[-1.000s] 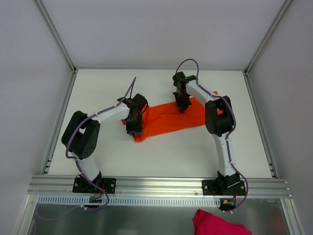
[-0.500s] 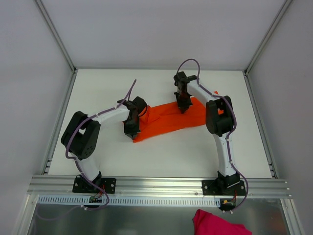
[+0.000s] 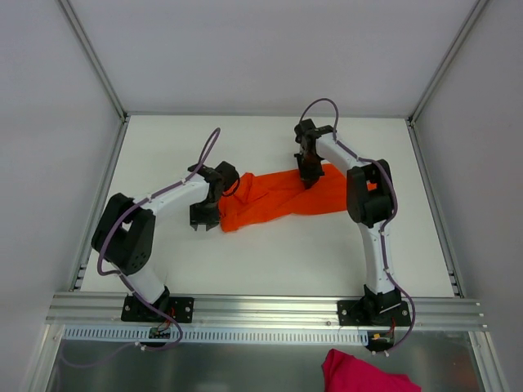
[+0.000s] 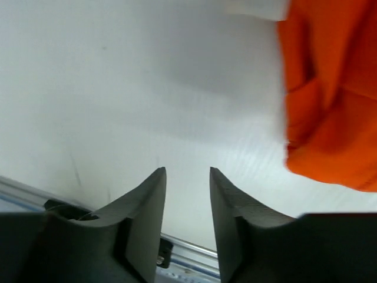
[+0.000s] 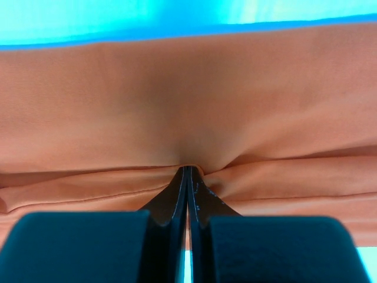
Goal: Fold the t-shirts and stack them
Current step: Fold the other side of the tshirt into a rectangle
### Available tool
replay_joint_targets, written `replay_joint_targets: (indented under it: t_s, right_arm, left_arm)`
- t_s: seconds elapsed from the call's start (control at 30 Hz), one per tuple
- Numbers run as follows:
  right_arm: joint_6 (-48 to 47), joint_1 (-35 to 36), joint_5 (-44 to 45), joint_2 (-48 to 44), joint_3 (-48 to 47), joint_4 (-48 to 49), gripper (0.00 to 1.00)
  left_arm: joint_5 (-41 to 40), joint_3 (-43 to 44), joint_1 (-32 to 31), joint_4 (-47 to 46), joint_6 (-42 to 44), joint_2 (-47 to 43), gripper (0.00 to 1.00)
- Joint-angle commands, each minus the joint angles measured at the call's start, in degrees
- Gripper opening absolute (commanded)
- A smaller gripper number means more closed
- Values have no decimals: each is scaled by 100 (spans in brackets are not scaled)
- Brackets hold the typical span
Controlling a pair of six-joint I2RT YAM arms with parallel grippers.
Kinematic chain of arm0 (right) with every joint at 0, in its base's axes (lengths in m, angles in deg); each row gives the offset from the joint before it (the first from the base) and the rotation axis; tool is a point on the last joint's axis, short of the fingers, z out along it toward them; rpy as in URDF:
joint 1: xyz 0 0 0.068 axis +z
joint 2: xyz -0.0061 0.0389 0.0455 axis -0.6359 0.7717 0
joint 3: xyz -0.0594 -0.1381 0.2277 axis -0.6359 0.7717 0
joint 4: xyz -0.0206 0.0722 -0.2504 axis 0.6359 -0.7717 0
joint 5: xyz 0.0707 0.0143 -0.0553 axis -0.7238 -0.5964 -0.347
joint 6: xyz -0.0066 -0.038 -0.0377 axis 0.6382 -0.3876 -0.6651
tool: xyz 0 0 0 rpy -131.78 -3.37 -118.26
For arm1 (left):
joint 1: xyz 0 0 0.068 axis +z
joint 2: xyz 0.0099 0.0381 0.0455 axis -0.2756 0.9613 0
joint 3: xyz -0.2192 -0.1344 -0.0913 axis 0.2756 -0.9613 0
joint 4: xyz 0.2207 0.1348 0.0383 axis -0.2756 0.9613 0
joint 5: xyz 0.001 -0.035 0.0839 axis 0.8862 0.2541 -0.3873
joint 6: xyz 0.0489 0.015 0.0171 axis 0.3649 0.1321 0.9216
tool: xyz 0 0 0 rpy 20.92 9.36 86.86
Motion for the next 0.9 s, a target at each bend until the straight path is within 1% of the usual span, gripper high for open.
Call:
replay_joint_targets:
  t_s: [0.0, 0.03, 0.07, 0.1, 0.13, 0.17, 0.27, 0.4, 0.47, 0.57, 0.67, 0.7, 0.73, 0.83, 0.87]
  right_arm:
    - [-93, -204, 361, -235, 198, -30, 1]
    - [-93, -213, 361, -252, 207, -13, 1]
    - [-102, -213, 361, -252, 207, -13, 1]
    - [-93, -213, 361, -261, 207, -4, 1]
    - [-93, -213, 361, -270, 207, -4, 1]
    - [-93, -213, 352, -270, 198, -13, 1]
    - [-111, -222, 352, -296, 189, -22, 1]
    - [-76, -213, 264, -305, 146, -13, 1]
    - [-58, -178, 220, -226, -12, -91, 1]
    - [-49, -143, 220, -156, -127, -145, 1]
    - [-58, -116, 229, -138, -180, -145, 1]
    - [-49, -99, 220, -138, -180, -162, 1]
    - [-67, -99, 237, -129, -180, -162, 1]
    - [-67, -99, 255, -138, -154, -171, 1]
    - [-75, -99, 264, -147, -153, -162, 1]
  left_arm:
    - [-525, -108, 120, 678, -89, -321, 39]
    - [-534, -126, 137, 678, -89, -400, 39]
    - [-517, -118, 164, 669, -80, -435, 45]
    - [-456, -91, 164, 643, -37, -471, 46]
    - [-342, -30, 164, 564, 7, -549, 48]
    - [25, -12, 164, 320, 69, -602, 48]
    - [728, 137, 129, -181, 113, -656, 49]
    - [1152, 444, 6, -587, 262, -454, 48]
    - [1546, 463, -29, -928, 263, -349, 48]
    - [1812, 515, -161, -1255, 184, -182, 46]
    - [1778, 909, -442, -1213, 297, 301, 44]
    - [1612, 1224, -521, -1029, 341, 572, 44]
    - [1541, 1358, -670, -958, 376, 688, 43]
    - [1252, 1754, -846, -607, 430, 1057, 41]
    - [1189, 1824, -864, -510, 430, 1145, 39]
